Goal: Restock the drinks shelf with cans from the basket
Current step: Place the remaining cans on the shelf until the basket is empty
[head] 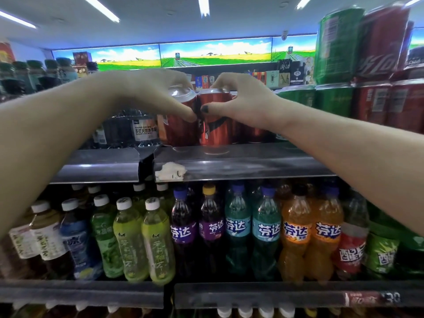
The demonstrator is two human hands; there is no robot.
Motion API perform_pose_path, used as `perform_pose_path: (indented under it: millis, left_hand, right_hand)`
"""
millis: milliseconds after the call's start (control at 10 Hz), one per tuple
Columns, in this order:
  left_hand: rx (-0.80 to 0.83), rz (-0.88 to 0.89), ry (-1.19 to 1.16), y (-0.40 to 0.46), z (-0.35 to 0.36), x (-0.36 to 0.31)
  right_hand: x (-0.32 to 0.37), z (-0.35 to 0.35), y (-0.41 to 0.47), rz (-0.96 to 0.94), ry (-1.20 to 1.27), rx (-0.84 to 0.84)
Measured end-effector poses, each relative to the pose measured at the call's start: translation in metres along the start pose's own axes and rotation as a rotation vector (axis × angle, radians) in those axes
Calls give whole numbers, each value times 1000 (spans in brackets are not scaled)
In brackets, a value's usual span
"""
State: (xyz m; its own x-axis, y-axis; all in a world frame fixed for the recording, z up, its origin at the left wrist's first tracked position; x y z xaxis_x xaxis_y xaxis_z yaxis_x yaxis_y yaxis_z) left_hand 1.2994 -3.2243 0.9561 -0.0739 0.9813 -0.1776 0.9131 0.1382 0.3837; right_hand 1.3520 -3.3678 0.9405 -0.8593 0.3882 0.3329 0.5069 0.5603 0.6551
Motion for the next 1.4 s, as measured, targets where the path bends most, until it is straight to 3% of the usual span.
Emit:
perform_pose_path:
  millis: [200,400,600,800,1200,1400]
  left_hand:
    - [-38,46,-50,2,-4,-13]
    - [-78,102,-130,8,10,-38]
    - [-131,160,-151,14,27,-62]
    - [-265,171,36,8,30,-61]
    - [-309,127,-283,-7,51,-44]
    - [-299,90,-330,-13,57,-49]
  right_hand:
    - [-8,-23,-9,16,-200,-106]
    - [-13,-40,-18,-6,-612,-86]
    - [-24,-42,-26,15,-618,-140]
    - [-30,-41,-32,-36,-634,-114]
    - [-36,-40,-34,-68,-682,-76]
    - [-38,-35,-36,-59,-776,-56]
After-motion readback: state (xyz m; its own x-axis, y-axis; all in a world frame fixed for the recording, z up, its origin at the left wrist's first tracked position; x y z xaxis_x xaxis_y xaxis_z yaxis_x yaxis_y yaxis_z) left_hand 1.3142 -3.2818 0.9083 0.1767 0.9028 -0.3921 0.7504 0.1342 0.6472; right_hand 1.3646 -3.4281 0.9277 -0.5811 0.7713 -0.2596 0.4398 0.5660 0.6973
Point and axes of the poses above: each hand's wrist, its own y-axis towards the middle knuckle, its own z-axis out of the palm, x = y × z, the point moved 9 cm from there along y, towards the middle knuckle, and after that the axes turned 4 degrees about -z, right-handed, at the moved point
